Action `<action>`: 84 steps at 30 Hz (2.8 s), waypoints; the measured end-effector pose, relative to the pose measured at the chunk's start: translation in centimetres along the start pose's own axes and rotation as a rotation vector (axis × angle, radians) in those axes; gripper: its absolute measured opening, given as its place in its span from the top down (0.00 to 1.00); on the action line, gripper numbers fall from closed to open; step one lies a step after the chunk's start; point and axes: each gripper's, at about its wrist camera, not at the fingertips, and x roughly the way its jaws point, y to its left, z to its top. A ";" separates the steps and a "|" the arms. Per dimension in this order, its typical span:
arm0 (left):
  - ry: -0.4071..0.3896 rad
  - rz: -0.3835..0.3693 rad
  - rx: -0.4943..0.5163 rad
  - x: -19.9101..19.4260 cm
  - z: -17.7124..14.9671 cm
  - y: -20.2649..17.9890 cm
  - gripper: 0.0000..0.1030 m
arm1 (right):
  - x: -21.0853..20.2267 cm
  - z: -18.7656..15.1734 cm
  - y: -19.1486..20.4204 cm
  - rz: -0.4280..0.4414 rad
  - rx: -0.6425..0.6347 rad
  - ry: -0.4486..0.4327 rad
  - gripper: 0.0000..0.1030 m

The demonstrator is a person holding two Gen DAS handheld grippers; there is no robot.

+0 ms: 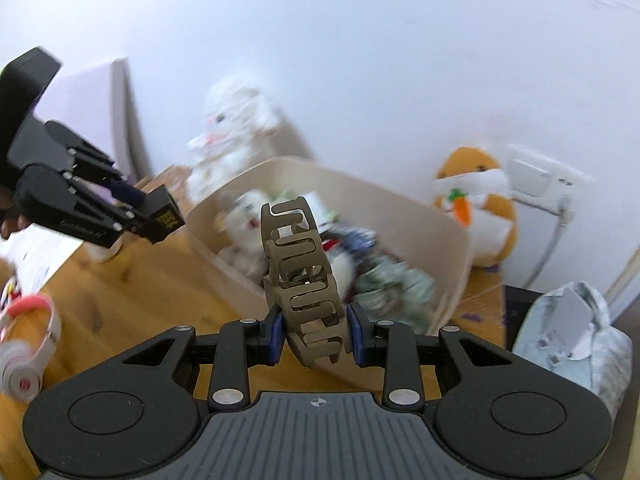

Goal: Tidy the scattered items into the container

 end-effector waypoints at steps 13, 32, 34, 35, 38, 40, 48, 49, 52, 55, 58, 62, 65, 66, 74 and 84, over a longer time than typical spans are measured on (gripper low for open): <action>-0.062 0.035 -0.118 4.4 8.0 -0.4 0.69 | 3.6 5.0 -4.5 -0.102 0.027 -0.028 0.71; 0.065 0.056 -0.337 11.1 6.8 1.4 0.32 | 12.7 4.3 -4.7 -0.087 0.124 0.176 0.42; 0.064 0.044 -0.339 11.0 6.6 1.5 0.28 | 12.4 4.2 -4.4 -0.094 0.106 0.169 0.34; 0.066 0.041 -0.345 10.9 6.4 1.7 0.28 | 12.2 4.2 -4.3 -0.095 0.106 0.166 0.33; 0.074 0.042 -0.353 10.5 6.0 1.7 0.28 | 11.4 4.4 -4.0 -0.093 0.111 0.159 0.25; 0.076 0.035 -0.355 9.9 5.6 1.8 0.28 | 10.7 4.5 -3.8 -0.091 0.122 0.144 0.14; 0.073 -0.005 -0.365 5.5 3.5 1.8 0.28 | 6.5 3.8 -2.4 -0.069 0.297 0.180 0.00; 0.064 -0.015 -0.359 4.6 3.2 1.6 0.28 | 5.9 3.7 -2.1 -0.070 0.308 0.182 0.00; 0.031 -0.008 -0.310 2.0 2.6 0.7 0.28 | 4.2 3.4 -0.9 -0.114 0.306 0.211 0.00; -0.002 0.001 -0.259 -0.8 1.8 -0.3 0.28 | 2.0 2.7 0.1 -0.102 0.340 0.192 0.00; -0.013 -0.003 -0.259 -3.3 0.7 -0.9 0.28 | -0.1 1.9 1.0 -0.112 0.394 0.182 0.00; -0.024 -0.013 -0.231 -6.8 -1.2 -2.0 0.28 | -3.2 0.9 2.9 -0.135 0.408 0.162 0.00; -0.033 -0.031 -0.209 -8.8 -2.6 -2.6 0.28 | -5.4 0.5 4.7 -0.142 0.378 0.163 0.00; -0.032 -0.032 -0.211 -9.5 -3.1 -2.7 0.28 | -6.1 0.4 5.3 -0.142 0.365 0.167 0.00; -0.049 -0.077 -0.209 -15.3 -6.8 -3.1 0.28 | -12.1 -1.0 9.7 -0.139 0.310 0.132 0.00; -0.057 -0.135 -0.199 -20.9 -11.9 -3.7 0.28 | -16.5 -3.7 14.7 -0.131 0.296 0.152 0.00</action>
